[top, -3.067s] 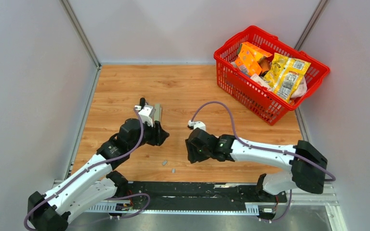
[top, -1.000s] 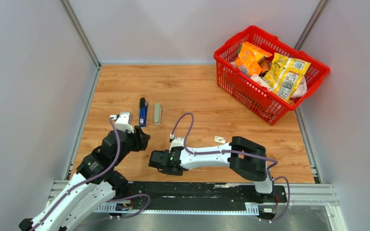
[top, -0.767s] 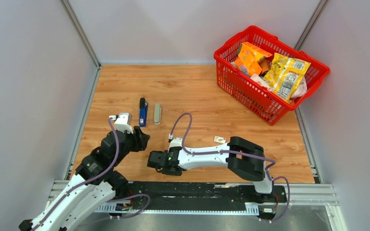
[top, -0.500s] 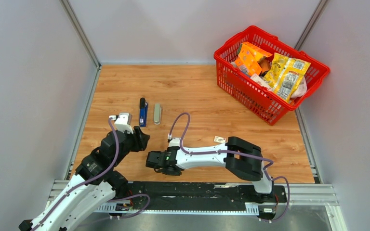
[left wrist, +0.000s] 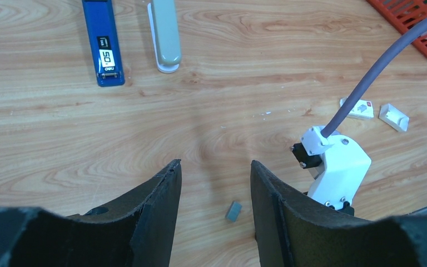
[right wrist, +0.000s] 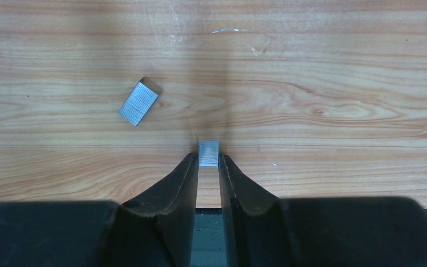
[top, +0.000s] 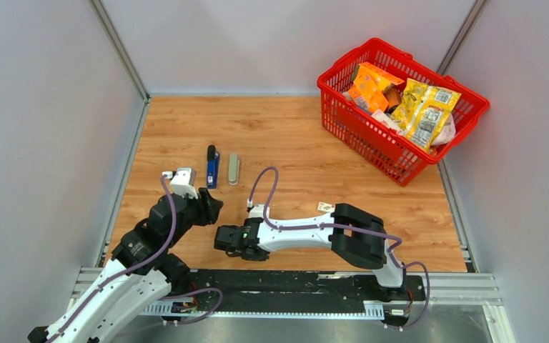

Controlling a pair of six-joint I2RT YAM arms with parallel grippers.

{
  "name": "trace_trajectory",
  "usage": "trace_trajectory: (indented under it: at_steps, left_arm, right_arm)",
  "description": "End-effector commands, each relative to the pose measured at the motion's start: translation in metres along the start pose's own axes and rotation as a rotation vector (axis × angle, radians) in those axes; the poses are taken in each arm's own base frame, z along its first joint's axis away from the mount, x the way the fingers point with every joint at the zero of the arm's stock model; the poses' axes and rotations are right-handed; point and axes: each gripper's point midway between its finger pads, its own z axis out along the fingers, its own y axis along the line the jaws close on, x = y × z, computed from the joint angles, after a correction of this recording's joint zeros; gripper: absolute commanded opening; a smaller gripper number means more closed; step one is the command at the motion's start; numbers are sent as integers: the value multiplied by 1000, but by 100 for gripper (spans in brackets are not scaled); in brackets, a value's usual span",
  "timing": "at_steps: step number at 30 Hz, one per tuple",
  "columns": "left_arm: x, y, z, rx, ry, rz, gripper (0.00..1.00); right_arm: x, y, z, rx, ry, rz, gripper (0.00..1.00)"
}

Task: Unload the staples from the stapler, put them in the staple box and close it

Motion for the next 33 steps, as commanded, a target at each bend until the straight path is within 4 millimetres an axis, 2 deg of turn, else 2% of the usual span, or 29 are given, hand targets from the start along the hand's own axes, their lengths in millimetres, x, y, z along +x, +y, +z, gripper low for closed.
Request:
trace_trajectory:
  at_steps: [1, 11, 18, 33]
  left_arm:
    - [-13, -6, -5, 20, -30, 9, 57]
    - [-11, -5, -3, 13, -19, 12, 57]
    - [-13, -4, -4, 8, -23, 15, 57]
    - [-13, -4, -3, -1, -16, 17, 57]
  right_arm:
    - [1, -5, 11, 40, -28, -13, 24]
    - [-10, -9, 3, 27, -67, -20, 17]
    - [-28, -15, -17, 1, -120, -18, 17]
    - [-82, -79, -37, 46, -224, 63, 18]
